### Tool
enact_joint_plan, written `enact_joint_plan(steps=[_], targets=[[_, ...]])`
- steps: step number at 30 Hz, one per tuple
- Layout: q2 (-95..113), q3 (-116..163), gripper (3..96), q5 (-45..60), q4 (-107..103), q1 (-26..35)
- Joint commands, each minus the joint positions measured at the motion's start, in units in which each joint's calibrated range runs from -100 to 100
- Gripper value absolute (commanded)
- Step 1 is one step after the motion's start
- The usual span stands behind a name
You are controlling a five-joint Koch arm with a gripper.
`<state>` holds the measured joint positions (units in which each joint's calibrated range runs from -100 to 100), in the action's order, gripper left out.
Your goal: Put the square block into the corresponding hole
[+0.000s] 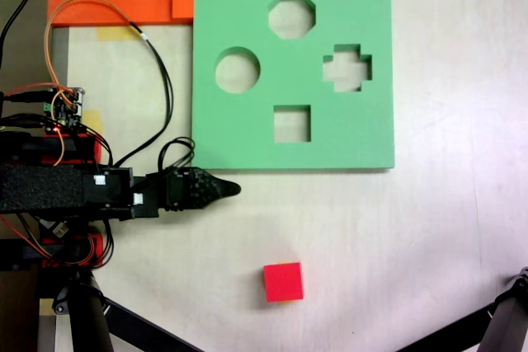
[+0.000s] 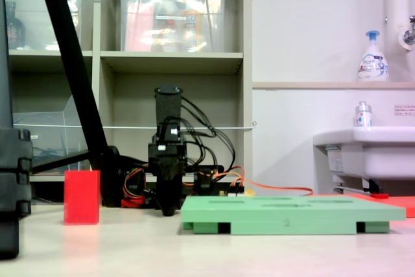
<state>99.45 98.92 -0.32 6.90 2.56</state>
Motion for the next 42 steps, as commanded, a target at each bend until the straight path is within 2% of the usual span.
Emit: enact_joint_plan(steps=[1, 28, 33, 36, 39, 42], targets=[[0.55, 1.08, 48.6, 0.2, -5.79, -0.1], [0.55, 1.08, 48.5, 0.0, -5.89, -0.29], [0.55, 1.08, 46.0, -10.45, -3.48, -5.08], [0.55, -7.3, 43.0, -18.46, -12.44, -7.08], [0.55, -29.03, 43.2, -23.74, -36.99, -7.96], [0.55, -44.59, 43.0, -27.45, -50.09, -7.91]])
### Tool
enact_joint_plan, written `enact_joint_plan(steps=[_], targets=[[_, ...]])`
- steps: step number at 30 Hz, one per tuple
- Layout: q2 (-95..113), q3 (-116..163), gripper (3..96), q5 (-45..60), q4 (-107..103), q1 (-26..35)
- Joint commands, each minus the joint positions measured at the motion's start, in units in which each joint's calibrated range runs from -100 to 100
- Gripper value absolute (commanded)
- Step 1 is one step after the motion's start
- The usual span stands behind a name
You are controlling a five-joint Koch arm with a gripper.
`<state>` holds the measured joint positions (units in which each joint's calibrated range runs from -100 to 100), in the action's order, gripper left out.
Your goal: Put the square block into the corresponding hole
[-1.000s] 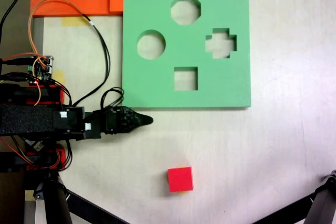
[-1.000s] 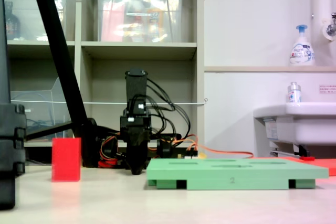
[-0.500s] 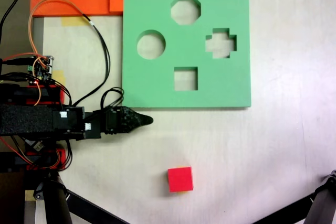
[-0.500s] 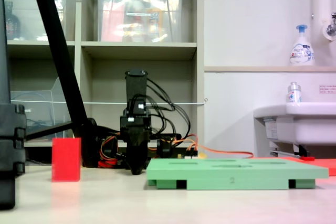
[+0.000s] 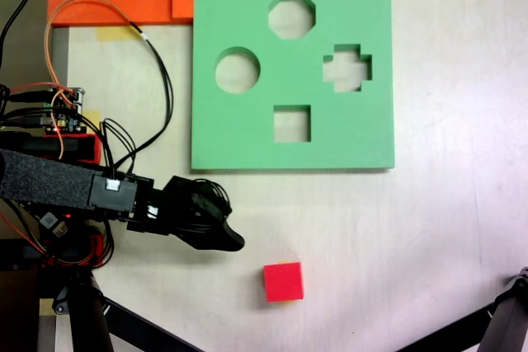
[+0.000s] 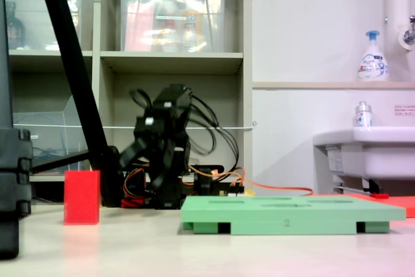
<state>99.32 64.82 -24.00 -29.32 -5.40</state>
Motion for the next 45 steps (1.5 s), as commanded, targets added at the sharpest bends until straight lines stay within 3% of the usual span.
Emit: enact_joint_plan(steps=[1, 9, 17, 19, 24, 29, 32, 45], targets=[[0.68, -16.57, 43.0, -5.52, -18.87, 0.05], [-38.14, -71.9, 43.2, -13.19, -63.55, -0.05], [-59.65, -88.25, 43.7, -13.92, -70.68, -2.74], [-64.54, -90.44, 48.7, -13.87, -70.68, -3.47], [-72.92, -91.44, 78.9, -13.24, -70.68, -4.79], [-82.0, -91.54, 83.2, -11.28, -70.68, -6.2], [-87.44, -91.54, 95.5, -10.79, -70.39, -6.4], [-103.65, -91.54, 95.2, -10.31, -61.82, -7.18]])
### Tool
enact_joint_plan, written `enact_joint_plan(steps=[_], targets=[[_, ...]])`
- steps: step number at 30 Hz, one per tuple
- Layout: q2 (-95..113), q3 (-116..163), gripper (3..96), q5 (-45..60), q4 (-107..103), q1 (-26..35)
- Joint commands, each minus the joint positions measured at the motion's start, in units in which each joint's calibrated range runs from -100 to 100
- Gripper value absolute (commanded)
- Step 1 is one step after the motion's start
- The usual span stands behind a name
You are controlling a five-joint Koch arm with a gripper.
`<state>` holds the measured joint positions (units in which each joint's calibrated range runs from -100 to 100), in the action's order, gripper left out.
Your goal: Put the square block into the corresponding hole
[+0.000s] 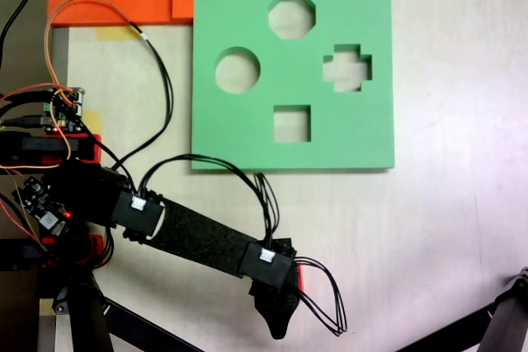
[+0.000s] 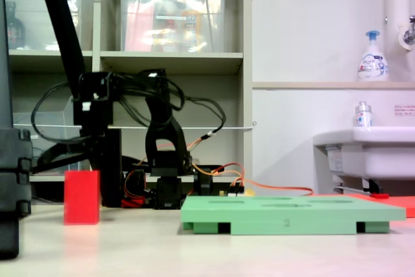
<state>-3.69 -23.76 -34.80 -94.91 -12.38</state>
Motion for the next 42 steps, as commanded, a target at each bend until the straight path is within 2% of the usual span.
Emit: enact_joint_plan(steps=[1, 5, 7, 10, 12, 21, 25, 33, 42], targets=[[-1.19, -2.96, 95.2, 0.54, 4.25, -0.2], [-4.41, -2.86, 92.6, 0.68, 5.6, -0.1], [-5.11, -2.76, 82.4, 0.68, 5.79, -0.05], [-5.11, -2.36, 60.0, 0.78, 5.79, -0.1], [-5.11, -1.76, 50.1, 0.88, 5.79, -0.24], [-0.08, 2.43, 27.8, 0.63, 1.84, -0.49], [2.3, 2.43, 24.9, -0.98, -0.37, -0.29], [12.91, 2.43, 24.9, -4.1, -5.09, 1.61], [31.91, 1.53, 24.9, -13.87, -5.09, 10.94]])
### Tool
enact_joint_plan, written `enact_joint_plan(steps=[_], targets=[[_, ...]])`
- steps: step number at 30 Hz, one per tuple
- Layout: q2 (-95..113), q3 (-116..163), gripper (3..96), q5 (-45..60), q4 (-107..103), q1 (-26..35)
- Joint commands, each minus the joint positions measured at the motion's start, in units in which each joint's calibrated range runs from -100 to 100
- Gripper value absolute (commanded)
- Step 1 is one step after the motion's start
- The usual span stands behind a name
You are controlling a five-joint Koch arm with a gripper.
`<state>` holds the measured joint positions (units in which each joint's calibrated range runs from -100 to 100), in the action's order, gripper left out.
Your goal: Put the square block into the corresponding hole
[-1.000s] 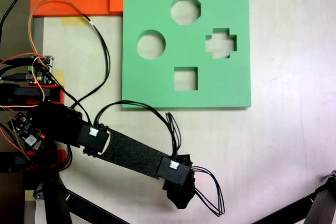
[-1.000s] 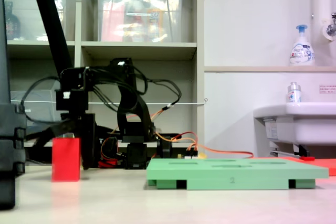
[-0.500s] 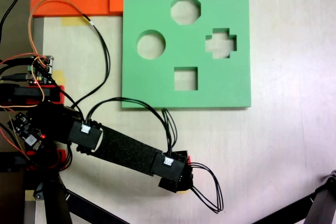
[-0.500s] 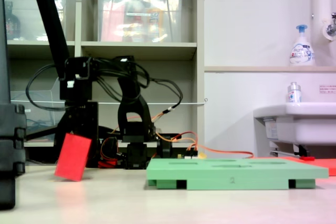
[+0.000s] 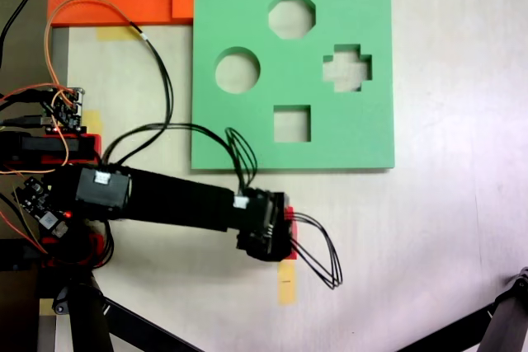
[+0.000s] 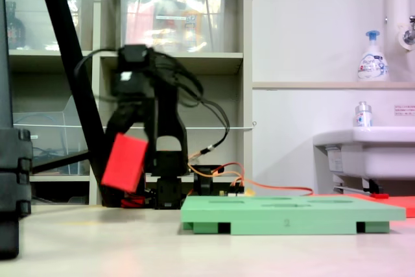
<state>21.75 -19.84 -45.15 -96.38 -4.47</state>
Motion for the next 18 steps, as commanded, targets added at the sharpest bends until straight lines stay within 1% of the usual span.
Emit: enact_joint_plan(steps=[1, 4, 7, 14, 18], targets=[[6.6, -2.89, 24.9, -5.18, -3.62, 4.59], [6.04, -4.58, 24.9, -9.33, -3.62, 8.4], [1.99, -8.17, 24.9, -11.67, -3.62, 10.94], [-12.81, -19.24, 24.9, -13.53, -3.62, 13.63], [-15.89, -19.54, 24.9, -14.75, -3.62, 14.26]])
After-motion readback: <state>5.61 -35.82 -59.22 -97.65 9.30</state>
